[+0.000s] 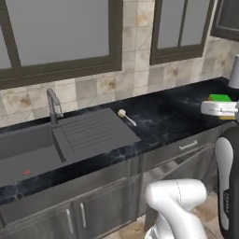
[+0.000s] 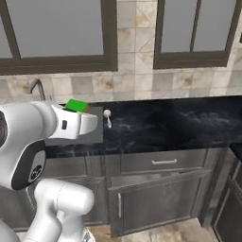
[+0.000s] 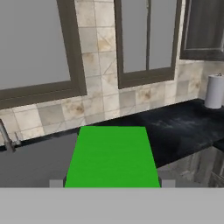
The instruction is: Locate and retrieve the dish brush and sponge from the cabinet. Place them next to the sink.
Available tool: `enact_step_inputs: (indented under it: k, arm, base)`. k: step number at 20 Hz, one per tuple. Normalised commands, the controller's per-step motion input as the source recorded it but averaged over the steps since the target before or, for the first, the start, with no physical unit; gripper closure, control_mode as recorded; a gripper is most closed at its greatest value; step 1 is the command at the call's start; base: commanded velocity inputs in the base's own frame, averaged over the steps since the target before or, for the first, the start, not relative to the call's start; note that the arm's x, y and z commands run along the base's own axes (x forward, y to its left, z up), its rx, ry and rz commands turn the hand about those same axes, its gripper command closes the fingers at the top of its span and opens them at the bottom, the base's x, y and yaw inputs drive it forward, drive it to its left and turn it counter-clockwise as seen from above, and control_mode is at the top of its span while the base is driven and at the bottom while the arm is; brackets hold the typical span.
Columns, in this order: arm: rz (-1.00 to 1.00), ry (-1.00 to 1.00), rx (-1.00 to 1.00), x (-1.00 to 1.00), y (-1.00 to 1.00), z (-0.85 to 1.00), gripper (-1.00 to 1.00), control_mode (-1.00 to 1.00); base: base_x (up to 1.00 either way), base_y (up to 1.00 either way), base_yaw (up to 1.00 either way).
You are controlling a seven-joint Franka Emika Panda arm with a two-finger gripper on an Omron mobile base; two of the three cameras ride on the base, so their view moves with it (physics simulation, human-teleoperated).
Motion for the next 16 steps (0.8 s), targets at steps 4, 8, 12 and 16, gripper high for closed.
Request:
enact_step_inputs:
  k: [4, 8, 12, 16]
  arm:
    - [0.00, 0.00, 0.00, 0.00, 0.00, 0.00, 1.00, 1.00]
    - [0.00, 0.00, 0.00, 0.00, 0.00, 0.00, 1.00, 1.00]
    - [0.00, 0.00, 0.00, 0.00, 0.00, 0.00, 1.00, 1.00]
    - [0.00, 0.00, 0.00, 0.00, 0.00, 0.00, 1.00, 1.00]
  base:
    - [0.01, 0.09, 0.32]
    - [0.11, 0.00, 0.34]
    - [0.18, 0.00, 0.36]
    - [0.13, 0.00, 0.24]
